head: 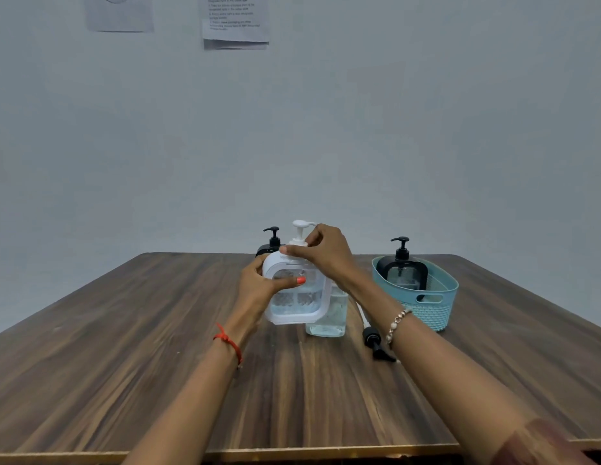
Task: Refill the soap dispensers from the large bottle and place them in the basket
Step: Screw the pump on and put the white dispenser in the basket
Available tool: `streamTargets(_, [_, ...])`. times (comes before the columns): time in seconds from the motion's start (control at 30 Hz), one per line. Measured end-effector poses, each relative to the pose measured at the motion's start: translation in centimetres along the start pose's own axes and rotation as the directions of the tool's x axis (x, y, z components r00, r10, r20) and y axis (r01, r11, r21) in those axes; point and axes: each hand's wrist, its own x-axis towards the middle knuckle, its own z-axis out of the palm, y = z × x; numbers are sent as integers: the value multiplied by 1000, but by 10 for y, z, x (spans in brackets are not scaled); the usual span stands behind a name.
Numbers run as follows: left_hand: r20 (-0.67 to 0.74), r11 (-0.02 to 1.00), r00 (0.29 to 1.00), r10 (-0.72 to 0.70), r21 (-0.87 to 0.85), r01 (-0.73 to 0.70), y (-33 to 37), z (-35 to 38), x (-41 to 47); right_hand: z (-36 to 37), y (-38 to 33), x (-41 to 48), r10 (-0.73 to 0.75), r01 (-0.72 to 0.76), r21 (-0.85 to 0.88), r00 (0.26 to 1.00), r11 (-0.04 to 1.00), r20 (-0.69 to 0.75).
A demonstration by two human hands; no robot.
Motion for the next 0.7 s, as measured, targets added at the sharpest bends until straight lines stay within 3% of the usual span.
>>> streamTargets(0.17, [-4, 1000, 1000, 14, -5, -14, 4, -2, -1, -10, 1, 1, 27, -53, 104, 971, 993, 236])
streamTargets(0.3, [2, 999, 1000, 19, 31, -19, 3, -1, 0, -6, 0, -1, 50, -58, 96, 995, 994, 89])
streamTargets(0.43, [-21, 999, 1000, 14, 36, -13, 1, 2, 0, 8, -2, -5, -13, 3, -95, 995, 995, -100])
streamTargets(0.5, [-23, 1000, 1000, 13, 25, -12, 0, 2, 0, 5, -3, -5, -25, 22, -72, 999, 997, -31])
streamTargets(0.6, [-12, 1000, 1000, 14, 16, -14, 1, -1, -1, -8, -3, -5, -9, -8, 74, 974, 997, 228])
streamTargets(0.7, [-12, 1000, 1000, 14, 21, -14, 1, -3, -1, -12, 4, -3, 0, -35, 141, 970, 989, 244])
